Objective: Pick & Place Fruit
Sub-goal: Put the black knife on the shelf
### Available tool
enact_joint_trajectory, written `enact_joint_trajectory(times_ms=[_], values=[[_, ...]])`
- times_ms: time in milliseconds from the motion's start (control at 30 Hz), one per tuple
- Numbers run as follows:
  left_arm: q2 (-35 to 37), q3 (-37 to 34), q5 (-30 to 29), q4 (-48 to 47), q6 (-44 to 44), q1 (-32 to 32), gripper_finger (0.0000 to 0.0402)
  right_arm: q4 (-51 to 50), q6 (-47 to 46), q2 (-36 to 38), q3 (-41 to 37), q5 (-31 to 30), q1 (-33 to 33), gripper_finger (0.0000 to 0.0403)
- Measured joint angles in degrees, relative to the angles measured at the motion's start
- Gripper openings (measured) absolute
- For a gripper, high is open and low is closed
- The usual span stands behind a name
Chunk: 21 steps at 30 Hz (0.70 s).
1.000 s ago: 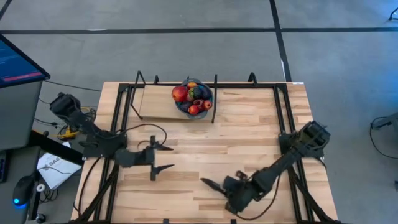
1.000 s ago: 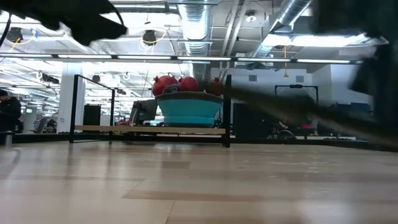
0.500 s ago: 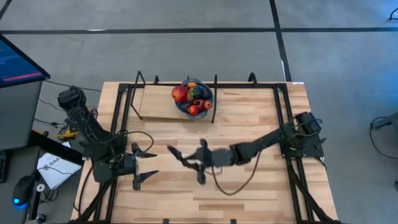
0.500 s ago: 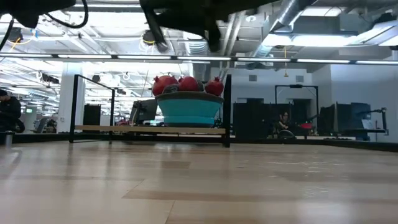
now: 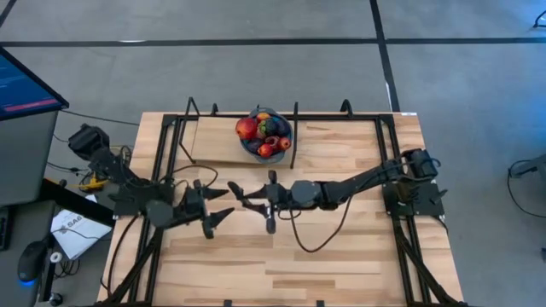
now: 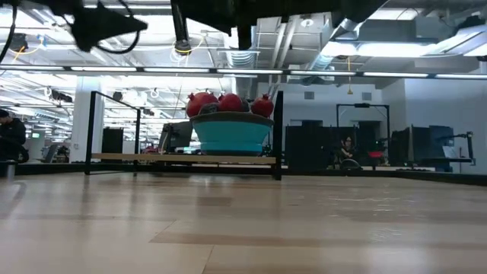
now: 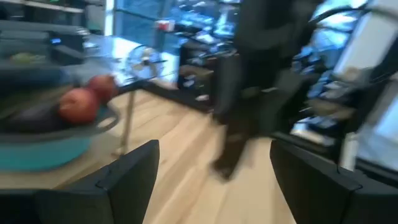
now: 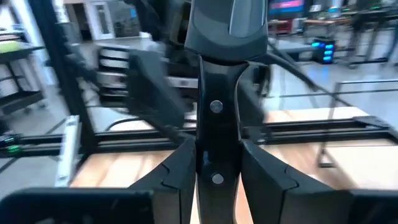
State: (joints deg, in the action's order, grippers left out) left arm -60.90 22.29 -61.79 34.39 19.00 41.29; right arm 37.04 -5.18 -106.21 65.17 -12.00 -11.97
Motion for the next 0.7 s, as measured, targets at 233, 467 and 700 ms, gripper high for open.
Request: enact_joint_trajectory(times_ms=[233,467,700], values=[[0.0,0.01,6.91,6.14,-3.62,-7.31,0.0298,0.24,1.32,0.0,0.0,-3.49,1.96,0.0103],[0.0,0.01,9.77,7.01,-3.6,-12.77,0.0298,0.36,2.43,0.0,0.0,-7.59,2.75,0.0103],[0.0,0.01,16.18,8.31,-3.61,-18.23,0.0298,2.52,4.3,0.02,0.02,-10.81,2.78,0.0103]])
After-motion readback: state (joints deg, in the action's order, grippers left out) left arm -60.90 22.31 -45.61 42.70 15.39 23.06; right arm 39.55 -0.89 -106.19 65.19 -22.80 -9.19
